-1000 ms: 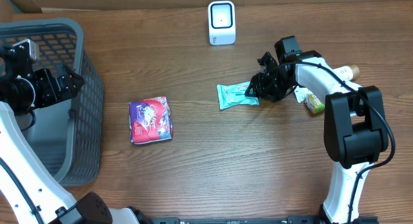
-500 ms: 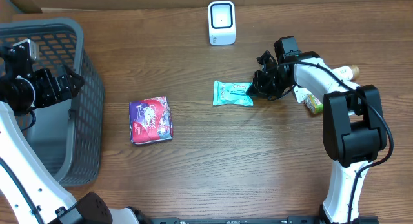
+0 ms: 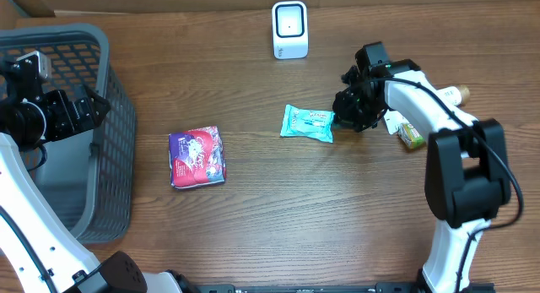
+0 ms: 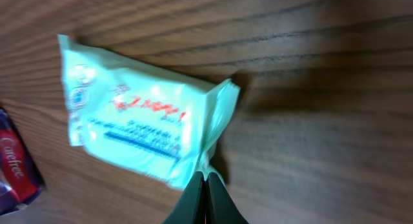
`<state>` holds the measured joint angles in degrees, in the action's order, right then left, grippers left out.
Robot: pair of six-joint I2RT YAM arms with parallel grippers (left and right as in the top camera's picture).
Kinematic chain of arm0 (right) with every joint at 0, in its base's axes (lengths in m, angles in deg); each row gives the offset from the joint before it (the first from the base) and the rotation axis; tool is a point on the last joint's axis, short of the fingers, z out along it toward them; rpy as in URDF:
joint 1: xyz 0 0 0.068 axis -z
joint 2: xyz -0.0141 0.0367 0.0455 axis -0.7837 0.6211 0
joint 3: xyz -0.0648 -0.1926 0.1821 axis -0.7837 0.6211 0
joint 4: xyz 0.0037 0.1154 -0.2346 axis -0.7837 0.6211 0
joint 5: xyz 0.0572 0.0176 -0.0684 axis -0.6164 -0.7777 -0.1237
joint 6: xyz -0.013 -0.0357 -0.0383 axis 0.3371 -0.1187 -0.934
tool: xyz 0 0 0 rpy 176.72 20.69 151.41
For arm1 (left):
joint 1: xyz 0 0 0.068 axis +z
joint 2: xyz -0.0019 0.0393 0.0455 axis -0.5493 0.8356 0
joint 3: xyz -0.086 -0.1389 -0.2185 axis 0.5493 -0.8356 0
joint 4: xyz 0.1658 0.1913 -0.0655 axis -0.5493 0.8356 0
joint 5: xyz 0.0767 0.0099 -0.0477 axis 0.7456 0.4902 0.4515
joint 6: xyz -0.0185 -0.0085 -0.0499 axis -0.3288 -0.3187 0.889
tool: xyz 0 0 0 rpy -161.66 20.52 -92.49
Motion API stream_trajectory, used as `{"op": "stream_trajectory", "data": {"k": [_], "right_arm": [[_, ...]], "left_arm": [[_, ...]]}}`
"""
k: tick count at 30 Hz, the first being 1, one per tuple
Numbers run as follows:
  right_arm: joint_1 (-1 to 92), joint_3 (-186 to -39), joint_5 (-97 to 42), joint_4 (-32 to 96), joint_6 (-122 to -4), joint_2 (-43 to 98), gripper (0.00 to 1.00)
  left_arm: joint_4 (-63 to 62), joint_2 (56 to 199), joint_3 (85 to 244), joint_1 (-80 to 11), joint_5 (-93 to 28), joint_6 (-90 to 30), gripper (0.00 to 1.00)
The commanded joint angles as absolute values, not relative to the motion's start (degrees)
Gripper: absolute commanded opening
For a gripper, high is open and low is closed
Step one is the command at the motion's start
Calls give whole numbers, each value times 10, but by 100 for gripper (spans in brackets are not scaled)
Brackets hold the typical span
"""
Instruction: Scan the item barcode
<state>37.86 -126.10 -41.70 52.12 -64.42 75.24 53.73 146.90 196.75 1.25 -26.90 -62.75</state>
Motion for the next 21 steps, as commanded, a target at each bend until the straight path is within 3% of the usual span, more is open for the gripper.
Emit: {"op": "stream_trajectory", "data": {"k": [1, 3, 7, 11, 13, 16, 18, 21], "right_arm": [[366, -1283, -375, 526, -628, 702, 4], [357, -1282, -364, 527, -608, 705, 5], [335, -1275, -351, 525, -540, 722, 30], [306, -1265, -319, 503, -471, 733, 39], [291, -1265, -292, 482, -514, 733, 43], [271, -1272, -245, 464, -661, 732, 75], [263, -1273, -202, 462, -771, 732, 88], [261, -1272, -185, 457, -910, 732, 95]], "left_arm": [[537, 1473, 1968, 11, -268, -629, 100], [537, 1473, 1968, 11, -268, -629, 100], [537, 1473, 1968, 11, -268, -629, 99], [537, 1473, 1968, 11, -268, -629, 100], [537, 1473, 1968, 12, -268, -629, 100], [537, 1473, 1968, 11, -268, -629, 99], [537, 1473, 1968, 12, -268, -629, 100], [537, 1473, 1968, 11, -268, -629, 100]]}}
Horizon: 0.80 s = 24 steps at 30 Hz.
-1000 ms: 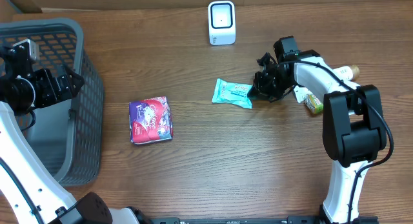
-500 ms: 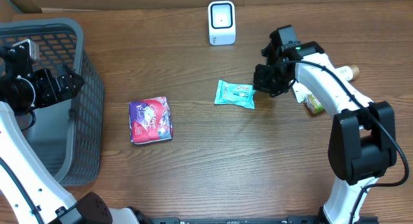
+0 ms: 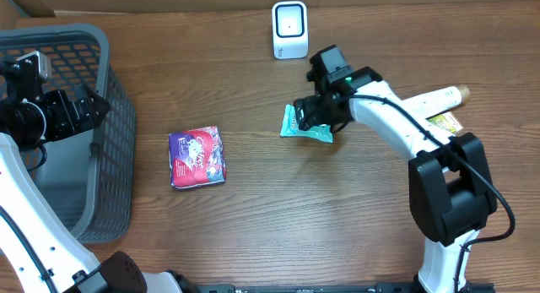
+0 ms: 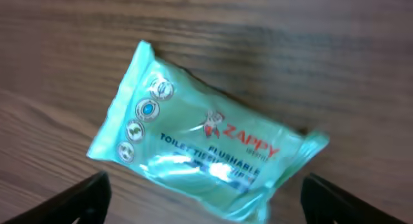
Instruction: Scan the item barcode
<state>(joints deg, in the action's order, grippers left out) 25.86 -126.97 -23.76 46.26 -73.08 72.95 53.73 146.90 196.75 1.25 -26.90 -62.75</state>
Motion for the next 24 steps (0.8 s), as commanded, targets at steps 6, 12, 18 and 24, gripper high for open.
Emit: {"op": "stream_trajectory", "data": {"k": [6, 12, 18, 24], "right_arm": [[262, -1260, -194, 432, -1068, 740, 91], [270, -1259, -199, 426, -1119, 761, 87], [289, -1259, -255, 419, -1119, 770, 85], [311, -1259, -301, 413, -1119, 774, 80]], "left_arm": [[536, 1473, 1968, 12, -268, -629, 100], [537, 1473, 1968, 10, -268, -629, 100], [537, 1473, 1968, 11, -268, -629, 100], [537, 1473, 1968, 12, -268, -629, 100]]}}
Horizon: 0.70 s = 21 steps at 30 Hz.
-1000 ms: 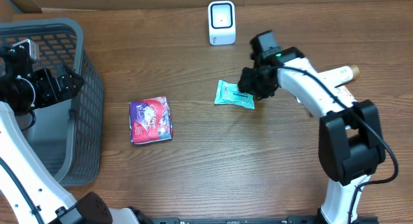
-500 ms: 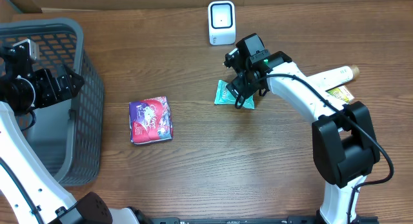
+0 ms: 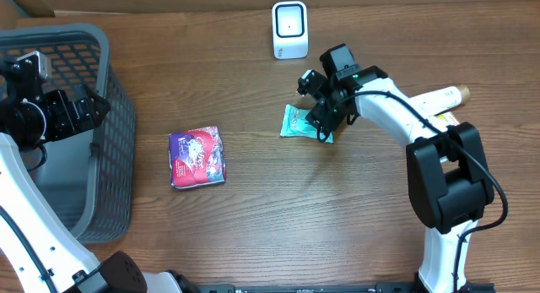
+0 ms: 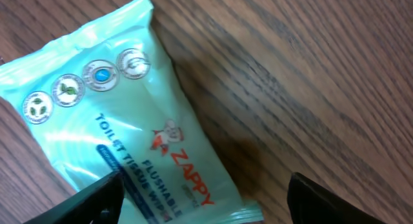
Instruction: Scan the item barcode
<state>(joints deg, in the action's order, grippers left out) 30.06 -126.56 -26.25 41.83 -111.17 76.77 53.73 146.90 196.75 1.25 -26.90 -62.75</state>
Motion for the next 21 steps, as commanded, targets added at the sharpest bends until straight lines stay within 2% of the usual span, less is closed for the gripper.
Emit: {"op": "stream_trajectory", "data": {"k": [1, 14, 21], "right_arm": [[313, -1259, -308, 413, -1118, 777, 79], [327, -1241, -359, 423, -1079, 809, 73], [327, -1240, -384, 431, -1021, 809, 51]], "left_arm": [[537, 1473, 1968, 12, -268, -629, 100], [537, 1473, 1968, 11, -268, -629, 99], [537, 1473, 1968, 11, -268, -629, 100]]}}
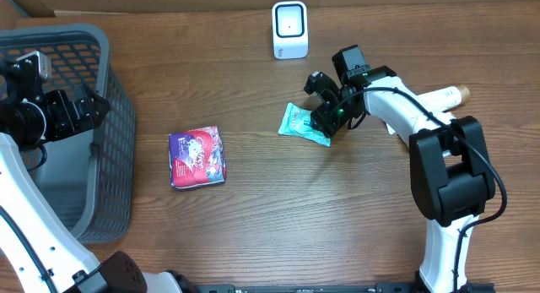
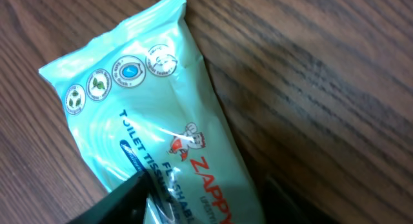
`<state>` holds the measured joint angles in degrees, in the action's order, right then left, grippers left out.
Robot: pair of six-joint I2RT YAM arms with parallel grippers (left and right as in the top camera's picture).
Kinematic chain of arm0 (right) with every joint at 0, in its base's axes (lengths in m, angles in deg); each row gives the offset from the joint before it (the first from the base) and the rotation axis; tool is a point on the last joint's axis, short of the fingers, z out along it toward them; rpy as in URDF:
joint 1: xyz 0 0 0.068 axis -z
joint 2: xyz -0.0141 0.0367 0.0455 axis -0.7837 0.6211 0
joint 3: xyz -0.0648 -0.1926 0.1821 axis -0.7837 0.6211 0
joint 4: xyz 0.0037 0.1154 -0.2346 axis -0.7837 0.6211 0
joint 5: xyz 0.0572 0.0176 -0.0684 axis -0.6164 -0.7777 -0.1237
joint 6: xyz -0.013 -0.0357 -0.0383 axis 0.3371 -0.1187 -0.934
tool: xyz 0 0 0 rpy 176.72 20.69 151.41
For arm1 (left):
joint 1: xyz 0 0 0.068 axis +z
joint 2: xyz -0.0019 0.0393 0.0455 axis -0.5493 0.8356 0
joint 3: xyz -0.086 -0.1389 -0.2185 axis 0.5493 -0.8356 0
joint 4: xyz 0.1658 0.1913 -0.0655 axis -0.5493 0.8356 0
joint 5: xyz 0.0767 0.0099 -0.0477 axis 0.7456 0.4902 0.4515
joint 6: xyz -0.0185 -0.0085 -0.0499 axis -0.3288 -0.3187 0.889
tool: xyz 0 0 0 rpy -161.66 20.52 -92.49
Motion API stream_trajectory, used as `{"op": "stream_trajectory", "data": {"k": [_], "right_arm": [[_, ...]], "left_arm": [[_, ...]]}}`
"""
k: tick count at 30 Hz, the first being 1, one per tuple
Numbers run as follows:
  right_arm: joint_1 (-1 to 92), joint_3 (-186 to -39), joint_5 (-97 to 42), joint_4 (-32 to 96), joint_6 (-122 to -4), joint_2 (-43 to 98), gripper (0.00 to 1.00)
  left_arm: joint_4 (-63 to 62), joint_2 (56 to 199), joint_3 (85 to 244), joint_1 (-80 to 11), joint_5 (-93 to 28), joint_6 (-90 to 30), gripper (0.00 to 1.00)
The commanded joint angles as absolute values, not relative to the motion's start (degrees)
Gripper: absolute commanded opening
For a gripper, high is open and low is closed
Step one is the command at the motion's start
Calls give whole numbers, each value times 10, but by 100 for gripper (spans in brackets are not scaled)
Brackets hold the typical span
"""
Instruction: Scan the item barcode
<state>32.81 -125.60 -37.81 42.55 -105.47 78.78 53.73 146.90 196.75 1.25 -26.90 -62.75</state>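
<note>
A teal pack of flushable wipes [image 1: 297, 124] lies flat on the wooden table, printed side up, and fills the right wrist view [image 2: 155, 121]. My right gripper [image 1: 326, 122] is down over its right end. In the wrist view that gripper [image 2: 205, 199] has both fingers pressed against the pack's long sides, and the film is creased by the left finger [image 2: 126, 199]. The white barcode scanner [image 1: 289, 29] stands at the far edge of the table. My left gripper [image 1: 91, 109] hangs over the basket; its jaws are too small to read.
A grey mesh basket [image 1: 110, 82] stands at the left. A purple packet [image 1: 197, 156] lies on the table left of the middle. A pale tube [image 1: 443, 96] lies at the right behind my right arm.
My right gripper's fingers stood wide apart on either side of the wipes pack; now they have closed in against it. The pack has turned slightly. The left arm has not moved.
My right gripper was shut with its tips at the pack's right edge. Then it was open above the pack. Then it was open and turned along the pack, close over it. Now its fingers pinch the pack, which still lies on the table.
</note>
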Motion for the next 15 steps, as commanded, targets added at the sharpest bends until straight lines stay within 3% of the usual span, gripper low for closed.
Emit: {"op": "stream_trajectory", "data": {"k": [1, 7, 11, 15], "right_arm": [[327, -1240, -388, 433, -1021, 809, 47], [327, -1240, -428, 472, -1021, 809, 38], [327, -1236, -445, 489, -1021, 812, 39], [326, -1202, -456, 476, -1020, 813, 47]], "left_arm": [[537, 1473, 1968, 12, -268, -629, 100], [537, 1473, 1968, 12, -268, -629, 100], [537, 1473, 1968, 12, -268, -629, 100], [537, 1473, 1968, 12, -268, -629, 100]]}}
